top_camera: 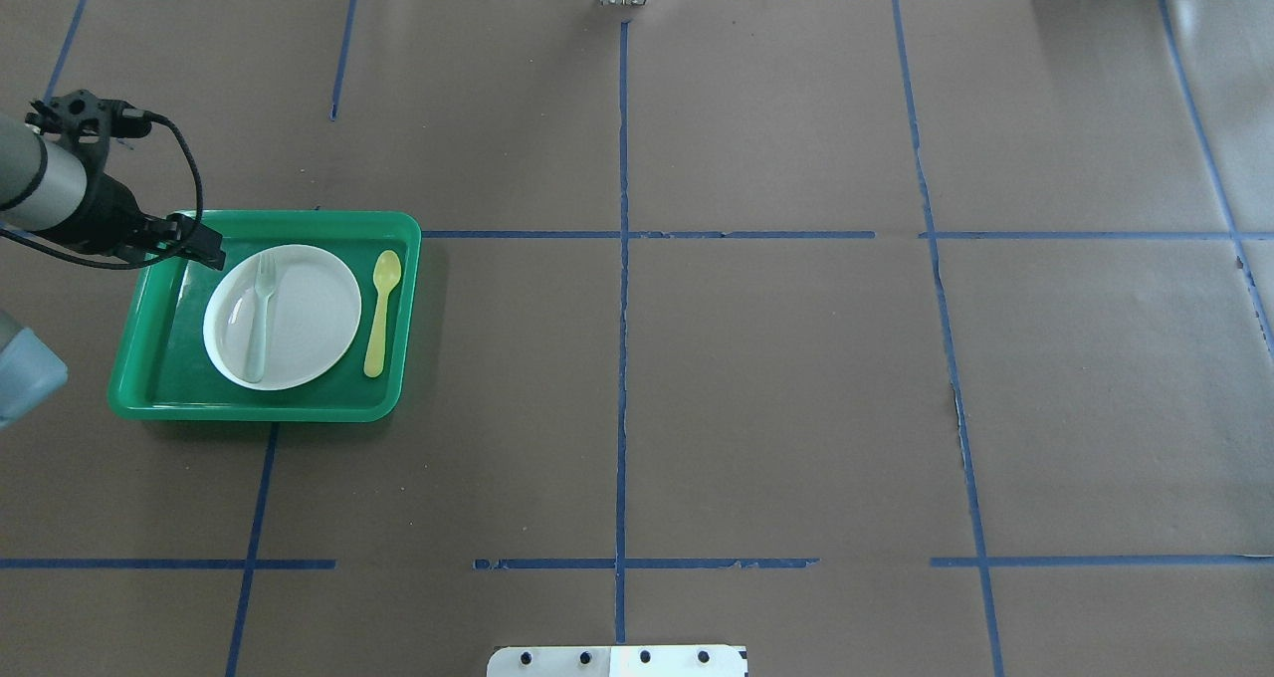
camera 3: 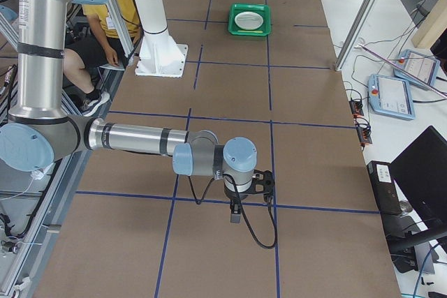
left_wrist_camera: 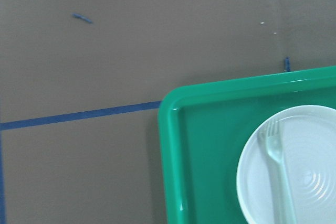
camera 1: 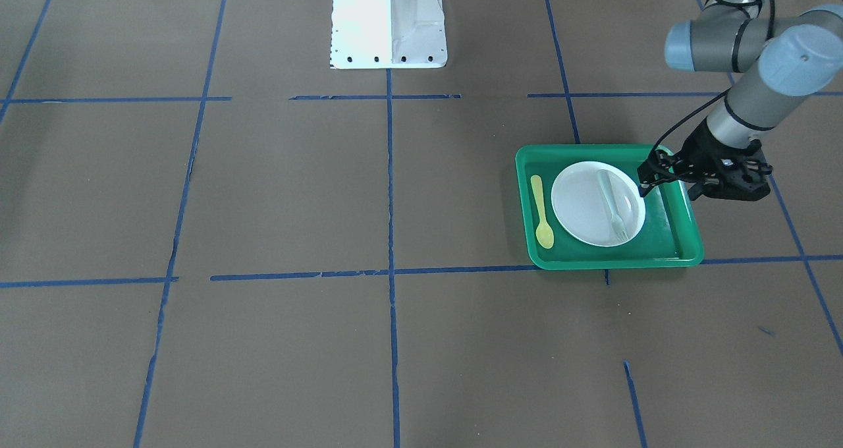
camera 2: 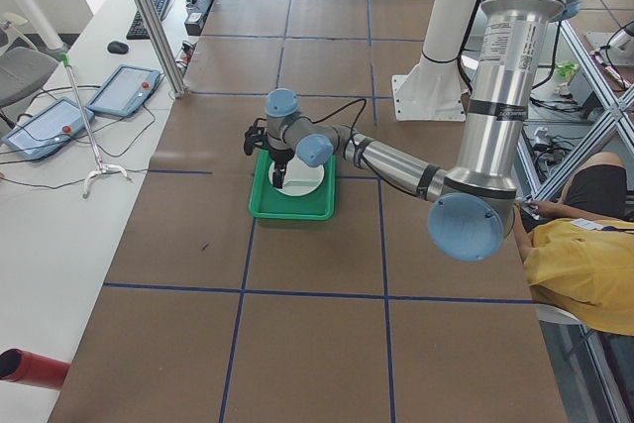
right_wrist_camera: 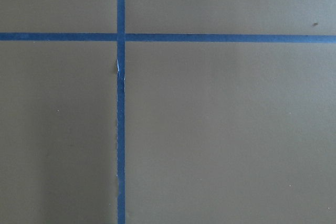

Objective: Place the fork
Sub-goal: 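Move the left gripper over the plate and lower it onto the pale green fork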

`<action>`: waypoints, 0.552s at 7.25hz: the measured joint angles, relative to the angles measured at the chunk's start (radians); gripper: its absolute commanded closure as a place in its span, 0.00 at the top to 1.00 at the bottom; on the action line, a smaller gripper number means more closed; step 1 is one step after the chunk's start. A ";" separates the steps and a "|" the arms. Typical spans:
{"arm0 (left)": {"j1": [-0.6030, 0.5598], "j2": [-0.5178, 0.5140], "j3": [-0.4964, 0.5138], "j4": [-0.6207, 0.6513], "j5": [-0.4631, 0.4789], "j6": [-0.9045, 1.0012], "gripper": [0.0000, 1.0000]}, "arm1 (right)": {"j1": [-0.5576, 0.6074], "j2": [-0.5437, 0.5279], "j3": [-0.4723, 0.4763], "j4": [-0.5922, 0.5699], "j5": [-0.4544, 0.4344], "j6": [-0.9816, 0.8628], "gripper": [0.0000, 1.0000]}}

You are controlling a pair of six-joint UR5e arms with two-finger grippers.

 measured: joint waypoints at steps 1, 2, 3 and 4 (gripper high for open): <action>0.033 -0.013 0.021 -0.022 0.030 -0.037 0.82 | 0.000 0.000 0.000 0.000 0.000 0.000 1.00; 0.057 -0.030 0.037 -0.029 0.044 -0.067 0.64 | 0.000 0.000 0.000 0.000 0.000 -0.001 1.00; 0.075 -0.049 0.055 -0.030 0.051 -0.090 0.62 | 0.000 0.000 0.000 0.000 0.000 -0.001 1.00; 0.086 -0.059 0.069 -0.029 0.053 -0.102 0.62 | 0.000 0.000 0.000 0.000 0.000 0.000 1.00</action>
